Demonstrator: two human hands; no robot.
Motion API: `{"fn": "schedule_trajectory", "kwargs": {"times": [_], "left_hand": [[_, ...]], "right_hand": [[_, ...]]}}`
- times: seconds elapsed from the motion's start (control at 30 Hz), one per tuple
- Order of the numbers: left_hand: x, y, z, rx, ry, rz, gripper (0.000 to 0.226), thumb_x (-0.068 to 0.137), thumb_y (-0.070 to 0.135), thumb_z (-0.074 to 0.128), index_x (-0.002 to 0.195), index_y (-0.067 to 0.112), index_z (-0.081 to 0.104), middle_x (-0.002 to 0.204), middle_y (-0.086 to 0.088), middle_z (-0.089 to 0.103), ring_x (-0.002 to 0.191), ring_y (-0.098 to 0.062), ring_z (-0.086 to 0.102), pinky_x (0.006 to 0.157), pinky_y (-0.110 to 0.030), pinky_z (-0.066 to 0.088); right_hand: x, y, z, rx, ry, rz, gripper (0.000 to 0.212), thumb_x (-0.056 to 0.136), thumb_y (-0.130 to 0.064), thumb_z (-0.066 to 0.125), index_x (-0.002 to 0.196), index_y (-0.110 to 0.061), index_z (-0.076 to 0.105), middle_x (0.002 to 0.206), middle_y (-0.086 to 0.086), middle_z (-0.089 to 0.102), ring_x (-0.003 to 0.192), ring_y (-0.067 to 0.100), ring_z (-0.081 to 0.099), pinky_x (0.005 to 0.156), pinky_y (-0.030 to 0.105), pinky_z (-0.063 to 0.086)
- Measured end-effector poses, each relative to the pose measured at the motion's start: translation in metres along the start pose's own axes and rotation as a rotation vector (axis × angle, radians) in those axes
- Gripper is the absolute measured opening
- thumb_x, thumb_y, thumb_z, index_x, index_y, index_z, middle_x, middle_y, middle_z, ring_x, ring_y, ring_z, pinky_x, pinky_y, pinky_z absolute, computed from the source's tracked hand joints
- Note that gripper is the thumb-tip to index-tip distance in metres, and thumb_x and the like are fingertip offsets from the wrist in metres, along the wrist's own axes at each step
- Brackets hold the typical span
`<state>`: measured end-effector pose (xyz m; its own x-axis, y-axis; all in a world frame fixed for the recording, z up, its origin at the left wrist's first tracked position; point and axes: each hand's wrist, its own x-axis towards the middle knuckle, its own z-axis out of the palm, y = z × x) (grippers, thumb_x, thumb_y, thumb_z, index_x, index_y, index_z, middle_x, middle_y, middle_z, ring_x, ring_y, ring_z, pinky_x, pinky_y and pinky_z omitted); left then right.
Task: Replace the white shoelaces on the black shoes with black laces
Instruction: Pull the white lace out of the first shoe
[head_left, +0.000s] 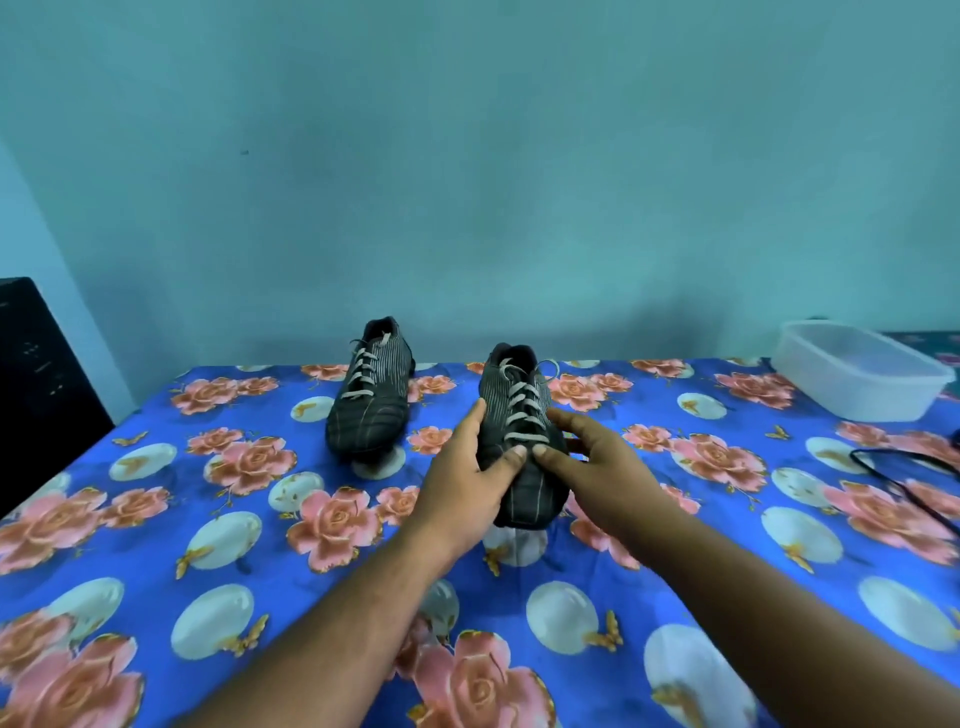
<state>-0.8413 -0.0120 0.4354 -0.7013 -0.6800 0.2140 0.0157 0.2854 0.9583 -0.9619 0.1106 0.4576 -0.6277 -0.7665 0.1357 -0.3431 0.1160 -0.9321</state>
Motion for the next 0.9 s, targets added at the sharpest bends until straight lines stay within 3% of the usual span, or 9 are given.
{"fn": "schedule_trajectory", "kwargs": {"times": [0.2,0.3,0.47,0.6,0.67,0.73,0.77,0.83,0.9], "left_hand": [[-0.055,0.002,0.021,0.021,-0.026,0.031,0.085,0.092,0.03,0.068,0.159,0.034,0.017,0.155,0.021,0.039,0.131,0.017,0.042,0.118,-0.029,0.036],[-0.077,-0.004,0.025,0.039,-0.065,0.025,0.093,0.086,0.037,0.066,0.162,0.03,0.014,0.151,0.026,0.042,0.135,0.006,0.047,0.118,-0.036,0.039],[-0.102,0.003,0.024,0.126,-0.091,0.036,0.094,0.085,0.048,0.064,0.162,0.033,0.012,0.159,0.016,0.037,0.142,0.002,0.04,0.12,-0.037,0.036],[-0.104,0.009,0.025,0.135,-0.095,-0.01,0.098,0.077,0.063,0.065,0.16,0.039,0.017,0.156,0.011,0.043,0.139,-0.003,0.047,0.117,-0.04,0.04],[-0.105,0.012,0.026,0.132,-0.099,-0.041,0.097,0.08,0.058,0.07,0.159,0.038,0.018,0.152,0.017,0.045,0.133,0.004,0.049,0.113,-0.031,0.044],[-0.101,0.012,0.025,0.085,-0.092,-0.057,0.083,0.09,0.039,0.075,0.154,0.036,0.022,0.139,0.027,0.044,0.118,0.025,0.047,0.101,-0.009,0.043],[-0.097,0.01,0.024,0.048,-0.063,-0.075,0.081,0.092,0.033,0.074,0.154,0.036,0.022,0.135,0.029,0.043,0.112,0.029,0.047,0.096,-0.005,0.042],[-0.086,0.009,0.025,0.0,-0.019,-0.123,0.086,0.088,0.039,0.077,0.156,0.033,0.025,0.141,0.023,0.045,0.122,0.014,0.05,0.106,-0.018,0.043],[-0.077,0.012,0.029,-0.059,-0.011,-0.165,0.093,0.08,0.046,0.076,0.158,0.031,0.028,0.143,0.013,0.056,0.125,-0.002,0.058,0.111,-0.036,0.046]], "right_hand": [[-0.062,0.005,-0.009,0.026,0.055,0.024,0.046,0.095,-0.015,0.07,0.138,-0.025,0.057,0.124,-0.003,0.068,0.103,0.004,0.07,0.086,0.02,0.057],[-0.084,0.013,-0.01,0.003,0.052,0.025,0.049,0.094,-0.016,0.071,0.14,-0.025,0.056,0.127,-0.001,0.067,0.107,0.008,0.069,0.095,0.031,0.056],[-0.109,0.016,-0.009,-0.011,0.053,0.013,0.06,0.079,-0.049,0.072,0.136,-0.039,0.055,0.135,-0.009,0.06,0.123,0.01,0.061,0.106,0.042,0.05],[-0.113,0.015,-0.012,-0.007,0.041,0.032,0.045,0.093,-0.027,0.071,0.133,-0.041,0.054,0.134,-0.009,0.06,0.121,0.01,0.062,0.106,0.042,0.05],[-0.112,0.016,-0.014,-0.008,0.031,0.034,0.047,0.09,-0.032,0.072,0.134,-0.039,0.056,0.133,-0.008,0.06,0.118,0.01,0.063,0.104,0.042,0.051],[-0.107,0.021,-0.019,0.005,0.017,0.033,0.055,0.085,-0.043,0.074,0.136,-0.037,0.056,0.132,-0.008,0.062,0.115,0.009,0.064,0.103,0.041,0.052],[-0.104,0.023,-0.021,0.023,0.011,0.042,0.056,0.086,-0.043,0.075,0.138,-0.035,0.055,0.132,-0.007,0.062,0.114,0.006,0.064,0.103,0.038,0.052],[-0.095,0.026,-0.025,0.07,0.006,0.074,0.05,0.091,-0.035,0.074,0.137,-0.033,0.055,0.131,-0.01,0.062,0.115,-0.002,0.06,0.105,0.033,0.05],[-0.085,0.024,-0.024,0.136,-0.028,0.089,0.033,0.094,-0.027,0.072,0.123,-0.037,0.061,0.122,-0.013,0.068,0.114,-0.001,0.063,0.106,0.034,0.049]]}}
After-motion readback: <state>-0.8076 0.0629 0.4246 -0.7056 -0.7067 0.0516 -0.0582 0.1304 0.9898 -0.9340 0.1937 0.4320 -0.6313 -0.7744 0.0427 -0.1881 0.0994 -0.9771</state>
